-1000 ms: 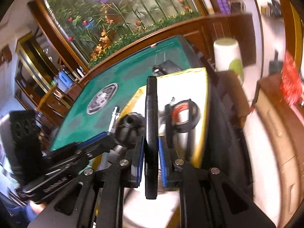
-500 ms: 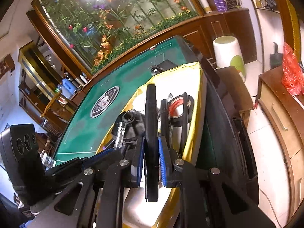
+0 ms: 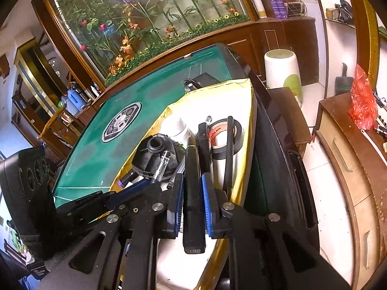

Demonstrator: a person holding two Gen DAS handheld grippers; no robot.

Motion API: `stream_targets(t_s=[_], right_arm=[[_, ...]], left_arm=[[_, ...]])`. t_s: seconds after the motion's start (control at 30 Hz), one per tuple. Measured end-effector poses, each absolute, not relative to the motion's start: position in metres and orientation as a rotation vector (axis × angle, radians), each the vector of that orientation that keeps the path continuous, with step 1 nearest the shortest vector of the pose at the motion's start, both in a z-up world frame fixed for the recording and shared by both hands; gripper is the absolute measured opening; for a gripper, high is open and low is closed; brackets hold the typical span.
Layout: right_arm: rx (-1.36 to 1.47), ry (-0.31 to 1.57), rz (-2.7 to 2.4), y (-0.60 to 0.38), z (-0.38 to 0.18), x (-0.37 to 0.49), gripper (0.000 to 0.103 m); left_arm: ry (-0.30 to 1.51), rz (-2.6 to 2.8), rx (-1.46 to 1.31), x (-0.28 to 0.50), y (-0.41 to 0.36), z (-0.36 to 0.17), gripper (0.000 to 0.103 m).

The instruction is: Organize rigid objects

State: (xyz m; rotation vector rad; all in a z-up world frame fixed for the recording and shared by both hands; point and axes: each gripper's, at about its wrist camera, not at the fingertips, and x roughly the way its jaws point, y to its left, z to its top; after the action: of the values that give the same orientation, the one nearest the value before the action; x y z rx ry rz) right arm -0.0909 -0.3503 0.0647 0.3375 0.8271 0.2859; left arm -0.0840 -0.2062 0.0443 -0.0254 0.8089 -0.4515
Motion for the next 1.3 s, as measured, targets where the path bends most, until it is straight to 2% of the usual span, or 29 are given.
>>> stream_targets(t_s=[0.27,0.33,0.4,0.43,0.47,0.53,0.7,0.77,0.8,0.87,1.03,1.3], right_arm=[[0.277,0.837,0.270,-0.334,0.066,-0.102,0.015],[0.274,0.833,0.271,-0.334,0.068,-0.108,0.016],[0.267,0.826,0.267,-0.333,0.070,-0.116,0.024],[0.265,0.816,0.259,-0.333,0.072,-0.122,0.025],[0.266,0.806,0.256,-0.334,0.074,-0.127,0.026],[0.261,0.777,0.234,-0.337,0.078,-0.138,0.032],[0.202,0.665,0.145,-0.337,0.092,-0.172,0.064],[0.166,0.598,0.109,-0.334,0.096,-0.189,0.072],[0.157,0.575,0.099,-0.333,0.097,-0.195,0.077],[0.142,0.537,0.086,-0.329,0.098,-0.203,0.079],[0.130,0.524,0.103,-0.319,0.100,-0.199,0.079],[0.133,0.518,0.113,-0.314,0.103,-0.192,0.079]], left_arm=[[0.790,-0.443,-0.025,-0.094,-0.202,0.046,0.013],[0.773,-0.438,-0.016,-0.100,-0.202,0.047,0.017],[0.747,-0.426,-0.011,-0.107,-0.201,0.051,0.036],[0.728,-0.406,-0.007,-0.112,-0.200,0.053,0.040],[0.713,-0.398,-0.006,-0.115,-0.199,0.055,0.049],[0.679,-0.385,-0.005,-0.123,-0.195,0.059,0.060],[0.582,-0.300,0.000,-0.147,-0.182,0.068,0.096],[0.535,-0.266,0.021,-0.162,-0.177,0.070,0.102],[0.522,-0.260,0.030,-0.167,-0.175,0.070,0.102],[0.512,-0.237,0.057,-0.175,-0.173,0.069,0.102],[0.540,-0.205,0.132,-0.176,-0.173,0.066,0.102],[0.558,-0.156,0.078,-0.170,-0.162,0.071,0.102]])
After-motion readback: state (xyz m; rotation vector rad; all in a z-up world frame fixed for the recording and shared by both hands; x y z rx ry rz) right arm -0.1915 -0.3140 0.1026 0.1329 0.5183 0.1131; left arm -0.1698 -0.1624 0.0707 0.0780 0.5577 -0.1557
